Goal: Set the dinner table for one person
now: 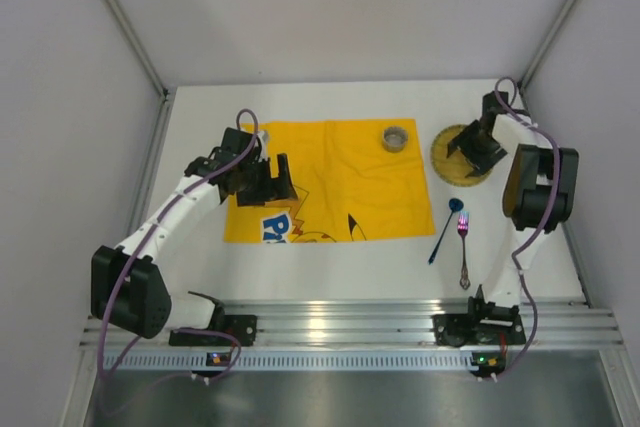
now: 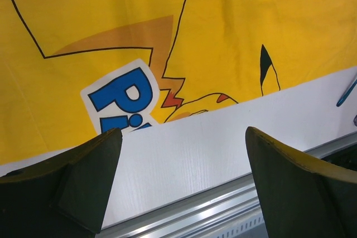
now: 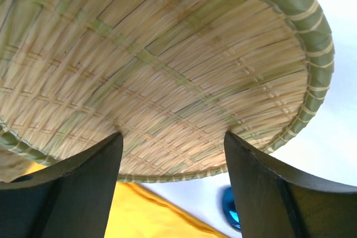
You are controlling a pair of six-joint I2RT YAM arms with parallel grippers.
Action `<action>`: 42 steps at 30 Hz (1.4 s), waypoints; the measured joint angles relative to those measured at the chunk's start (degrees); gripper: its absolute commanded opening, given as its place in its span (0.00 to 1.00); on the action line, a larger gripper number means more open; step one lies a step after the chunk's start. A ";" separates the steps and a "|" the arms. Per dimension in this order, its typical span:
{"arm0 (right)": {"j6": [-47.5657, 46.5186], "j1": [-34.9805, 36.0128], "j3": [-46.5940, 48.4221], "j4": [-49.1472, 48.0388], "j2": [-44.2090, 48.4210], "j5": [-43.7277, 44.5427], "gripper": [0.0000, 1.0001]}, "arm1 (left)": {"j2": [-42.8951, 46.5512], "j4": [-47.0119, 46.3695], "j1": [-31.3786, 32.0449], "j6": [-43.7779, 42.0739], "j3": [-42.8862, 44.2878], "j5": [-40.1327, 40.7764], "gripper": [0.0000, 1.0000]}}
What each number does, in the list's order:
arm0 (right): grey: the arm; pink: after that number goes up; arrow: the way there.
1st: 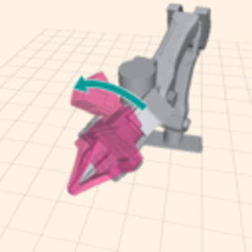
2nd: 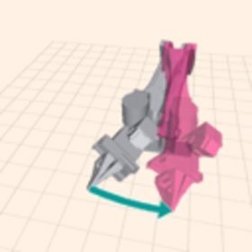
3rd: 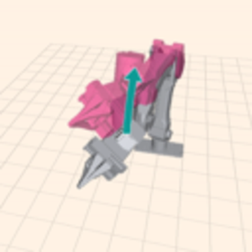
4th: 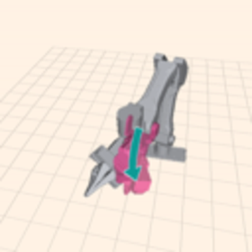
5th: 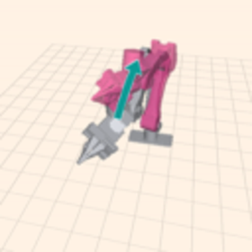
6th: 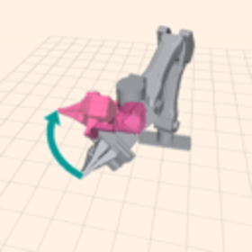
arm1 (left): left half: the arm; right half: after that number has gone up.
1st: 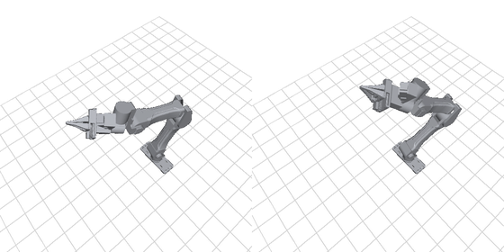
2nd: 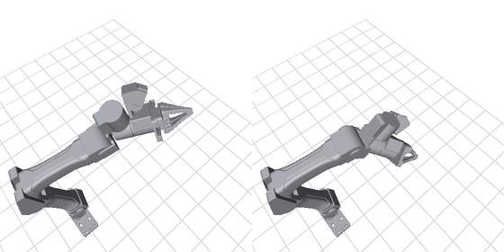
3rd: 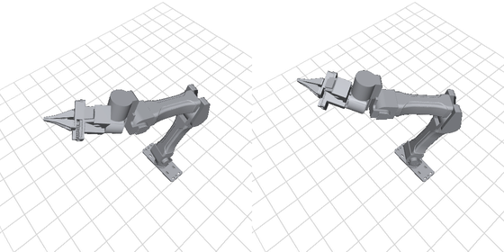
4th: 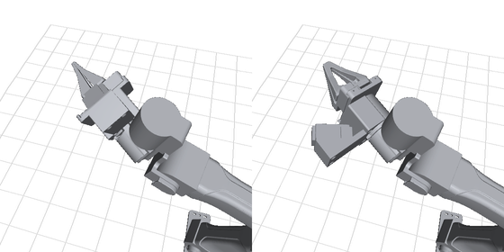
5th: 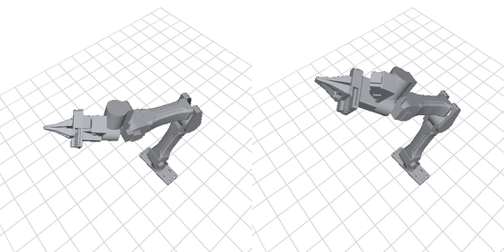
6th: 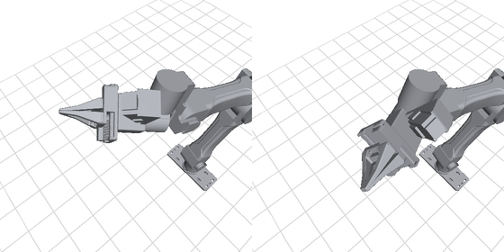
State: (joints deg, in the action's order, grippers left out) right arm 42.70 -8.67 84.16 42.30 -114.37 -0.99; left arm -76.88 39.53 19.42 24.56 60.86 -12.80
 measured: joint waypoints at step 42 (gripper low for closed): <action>17.86 -15.39 -35.47 -60.85 7.10 -39.04 0.82 | -6.51 1.31 4.68 3.69 6.01 4.07 0.97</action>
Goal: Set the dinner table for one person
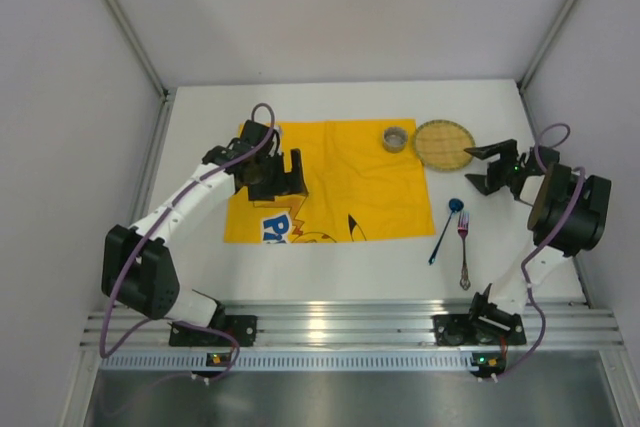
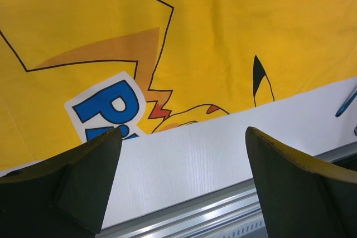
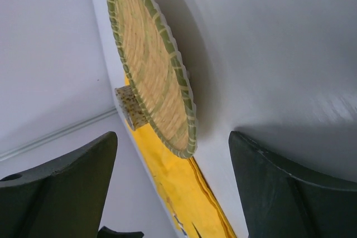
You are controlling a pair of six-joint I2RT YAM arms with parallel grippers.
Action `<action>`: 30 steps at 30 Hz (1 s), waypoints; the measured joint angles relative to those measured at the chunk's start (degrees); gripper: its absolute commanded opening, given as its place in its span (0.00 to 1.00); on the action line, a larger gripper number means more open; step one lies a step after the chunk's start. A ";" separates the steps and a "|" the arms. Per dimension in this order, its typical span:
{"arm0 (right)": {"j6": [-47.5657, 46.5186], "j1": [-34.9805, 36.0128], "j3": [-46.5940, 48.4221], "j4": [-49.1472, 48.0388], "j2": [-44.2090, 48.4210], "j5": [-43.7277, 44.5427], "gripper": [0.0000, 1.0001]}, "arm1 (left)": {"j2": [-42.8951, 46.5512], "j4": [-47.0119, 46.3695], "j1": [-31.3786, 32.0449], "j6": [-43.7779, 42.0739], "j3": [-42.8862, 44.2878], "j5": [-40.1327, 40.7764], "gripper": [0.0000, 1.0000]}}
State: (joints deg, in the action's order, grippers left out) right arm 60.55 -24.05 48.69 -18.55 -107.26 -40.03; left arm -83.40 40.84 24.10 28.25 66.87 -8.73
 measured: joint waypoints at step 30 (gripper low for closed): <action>-16.17 1.95 14.64 18.60 -0.42 8.50 0.00 | -2.10 2.05 0.55 1.66 2.38 2.34 0.97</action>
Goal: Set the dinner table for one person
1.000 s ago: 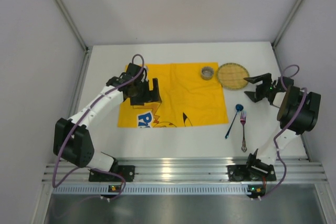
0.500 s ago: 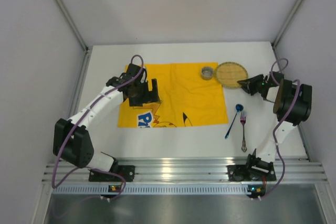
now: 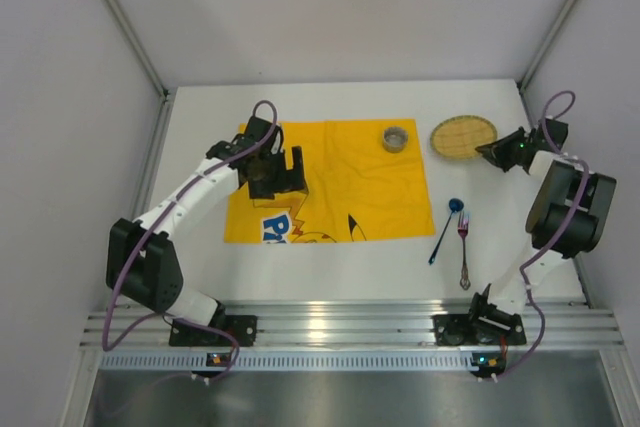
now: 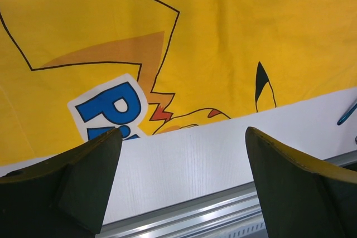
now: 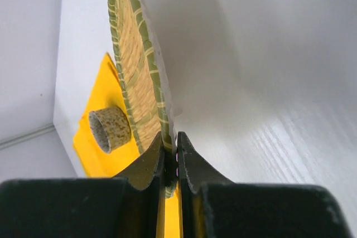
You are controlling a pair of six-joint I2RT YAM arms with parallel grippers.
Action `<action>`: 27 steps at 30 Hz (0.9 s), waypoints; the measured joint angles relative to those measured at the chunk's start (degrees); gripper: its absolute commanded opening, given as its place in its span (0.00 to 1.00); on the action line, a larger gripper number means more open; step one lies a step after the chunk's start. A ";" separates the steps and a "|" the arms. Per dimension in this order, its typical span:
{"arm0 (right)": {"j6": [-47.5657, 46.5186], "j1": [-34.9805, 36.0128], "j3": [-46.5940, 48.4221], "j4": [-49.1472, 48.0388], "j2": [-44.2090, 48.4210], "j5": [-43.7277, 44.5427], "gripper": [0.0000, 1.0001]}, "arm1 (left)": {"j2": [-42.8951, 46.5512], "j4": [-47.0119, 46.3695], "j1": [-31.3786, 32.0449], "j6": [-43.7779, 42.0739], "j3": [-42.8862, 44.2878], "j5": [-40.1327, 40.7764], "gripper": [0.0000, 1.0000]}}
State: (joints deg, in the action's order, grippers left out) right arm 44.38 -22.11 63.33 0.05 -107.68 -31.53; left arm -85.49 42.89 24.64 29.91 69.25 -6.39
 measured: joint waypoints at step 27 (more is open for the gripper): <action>-0.98 43.19 14.82 15.41 5.77 0.28 0.00 | 17.53 4.44 0.15 0.37 0.74 16.65 0.98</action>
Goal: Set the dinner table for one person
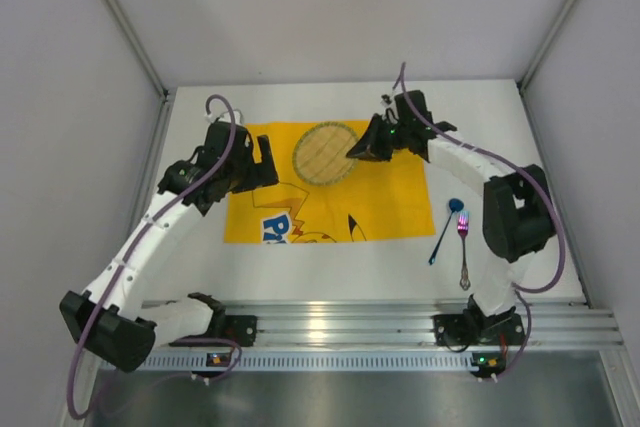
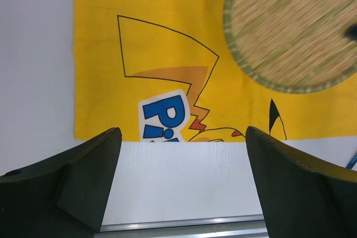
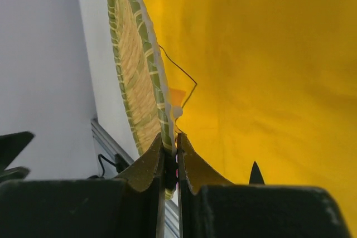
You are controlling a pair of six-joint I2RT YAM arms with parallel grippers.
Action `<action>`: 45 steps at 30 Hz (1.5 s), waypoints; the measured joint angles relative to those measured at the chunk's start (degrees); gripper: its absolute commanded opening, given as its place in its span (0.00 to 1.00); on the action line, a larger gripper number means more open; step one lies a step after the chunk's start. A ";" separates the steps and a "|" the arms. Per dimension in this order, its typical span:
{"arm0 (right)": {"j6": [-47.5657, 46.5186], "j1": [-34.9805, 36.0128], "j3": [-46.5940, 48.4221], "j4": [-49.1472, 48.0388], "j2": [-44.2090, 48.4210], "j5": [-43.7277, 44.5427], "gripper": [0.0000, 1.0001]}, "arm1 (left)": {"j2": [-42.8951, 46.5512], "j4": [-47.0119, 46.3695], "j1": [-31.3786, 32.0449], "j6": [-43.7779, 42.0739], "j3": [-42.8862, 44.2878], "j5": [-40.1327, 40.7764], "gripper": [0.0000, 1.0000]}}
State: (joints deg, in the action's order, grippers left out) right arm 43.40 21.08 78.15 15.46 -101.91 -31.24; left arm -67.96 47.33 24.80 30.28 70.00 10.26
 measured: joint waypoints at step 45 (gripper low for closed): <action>-13.99 -5.49 -11.87 15.67 12.31 15.10 0.68 | 7.30 2.69 0.00 2.82 -8.81 -0.50 0.98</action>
State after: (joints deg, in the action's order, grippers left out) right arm 29.41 15.59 66.28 31.14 -89.60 -16.14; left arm -60.66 50.02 24.80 33.10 61.19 9.76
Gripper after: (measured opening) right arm 0.700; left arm 0.980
